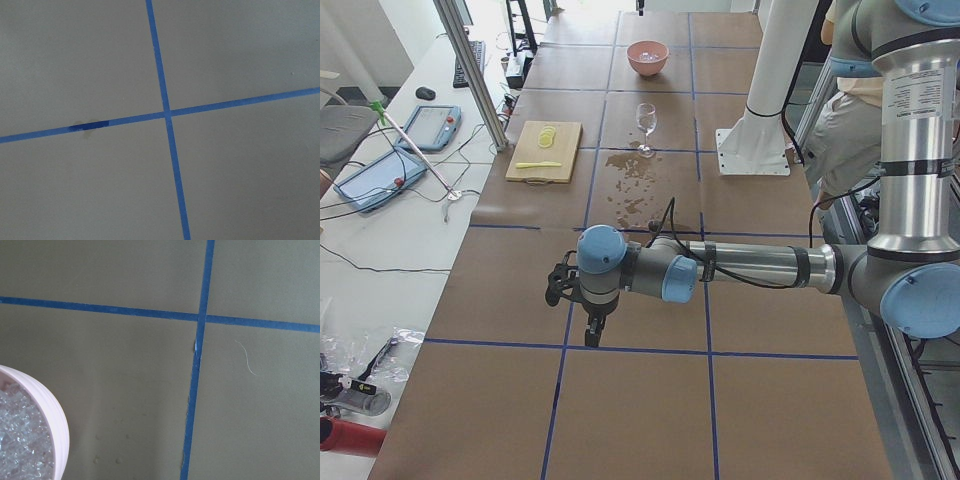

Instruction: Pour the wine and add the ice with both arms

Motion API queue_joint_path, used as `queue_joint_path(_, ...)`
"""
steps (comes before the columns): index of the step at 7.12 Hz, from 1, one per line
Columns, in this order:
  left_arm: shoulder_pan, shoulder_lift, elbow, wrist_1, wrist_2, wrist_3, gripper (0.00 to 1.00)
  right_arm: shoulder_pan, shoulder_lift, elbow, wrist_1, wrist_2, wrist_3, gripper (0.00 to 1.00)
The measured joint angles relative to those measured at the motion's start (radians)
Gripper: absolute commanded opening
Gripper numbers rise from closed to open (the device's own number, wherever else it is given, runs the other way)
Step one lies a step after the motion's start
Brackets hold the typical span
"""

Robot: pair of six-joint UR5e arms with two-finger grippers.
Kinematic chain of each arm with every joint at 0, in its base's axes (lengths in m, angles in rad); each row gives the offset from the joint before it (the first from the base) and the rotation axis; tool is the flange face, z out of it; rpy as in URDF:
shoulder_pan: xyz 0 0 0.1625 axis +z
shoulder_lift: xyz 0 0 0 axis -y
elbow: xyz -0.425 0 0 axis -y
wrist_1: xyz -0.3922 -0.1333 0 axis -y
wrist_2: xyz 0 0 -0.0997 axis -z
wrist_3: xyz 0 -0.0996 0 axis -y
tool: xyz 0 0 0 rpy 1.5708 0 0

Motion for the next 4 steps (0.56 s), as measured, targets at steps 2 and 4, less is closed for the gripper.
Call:
queue_joint_path(2, 0.001, 0.004, -0.055, 0.012, -0.007, 0.001, 1.00, 0.000, -0.007, 0.002, 0.003, 0.002, -0.001, 1.00)
queue_joint_path(4, 0.009, 0.009, -0.080, -0.008, -0.005, 0.004, 1.00, 0.000, -0.008, 0.004, 0.009, 0.005, 0.000, 1.00)
